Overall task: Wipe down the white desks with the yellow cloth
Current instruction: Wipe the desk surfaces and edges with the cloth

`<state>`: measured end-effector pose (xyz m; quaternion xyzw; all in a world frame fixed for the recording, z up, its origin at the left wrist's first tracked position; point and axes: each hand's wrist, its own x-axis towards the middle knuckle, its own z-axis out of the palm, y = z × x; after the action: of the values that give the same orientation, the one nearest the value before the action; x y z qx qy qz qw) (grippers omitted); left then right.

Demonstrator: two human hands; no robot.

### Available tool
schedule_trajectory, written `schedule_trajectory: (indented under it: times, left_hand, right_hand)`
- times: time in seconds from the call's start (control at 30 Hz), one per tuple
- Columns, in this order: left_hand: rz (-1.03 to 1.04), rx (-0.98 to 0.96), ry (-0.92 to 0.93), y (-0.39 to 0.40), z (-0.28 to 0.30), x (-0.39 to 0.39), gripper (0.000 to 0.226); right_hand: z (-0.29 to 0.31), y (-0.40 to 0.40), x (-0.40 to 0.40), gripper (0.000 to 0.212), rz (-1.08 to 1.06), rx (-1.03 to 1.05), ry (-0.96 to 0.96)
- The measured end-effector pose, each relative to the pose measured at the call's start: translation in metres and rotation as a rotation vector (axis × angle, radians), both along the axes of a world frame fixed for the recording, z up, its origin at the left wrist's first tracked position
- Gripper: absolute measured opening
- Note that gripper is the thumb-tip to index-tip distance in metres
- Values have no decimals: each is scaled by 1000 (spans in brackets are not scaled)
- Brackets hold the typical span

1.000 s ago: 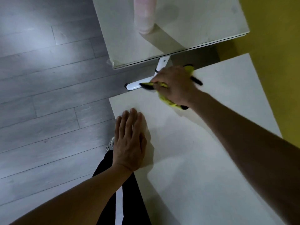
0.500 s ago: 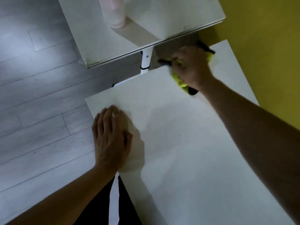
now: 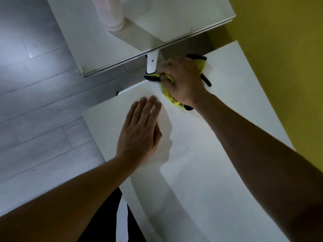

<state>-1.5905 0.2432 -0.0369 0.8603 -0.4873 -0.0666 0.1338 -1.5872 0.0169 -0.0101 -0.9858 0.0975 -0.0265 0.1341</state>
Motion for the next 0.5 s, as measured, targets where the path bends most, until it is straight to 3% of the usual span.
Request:
schedule_trajectory:
  times: [0.13, 0.33, 0.43, 0.5]
  left_hand:
    - [-14, -13, -16, 0, -1, 0, 62]
    - [0, -5, -22, -4, 1, -1, 67]
    - [15, 15, -17, -3, 2, -2, 68]
    - [17, 14, -14, -3, 4, -3, 69]
  right_hand:
    - [-1, -34, -9, 31, 20, 10, -16]
    - [0, -149, -37, 37, -351, -62, 17]
    - [-6, -141, -34, 33, -427, -78, 11]
    - [-5, -111, -27, 34, -349, -67, 21]
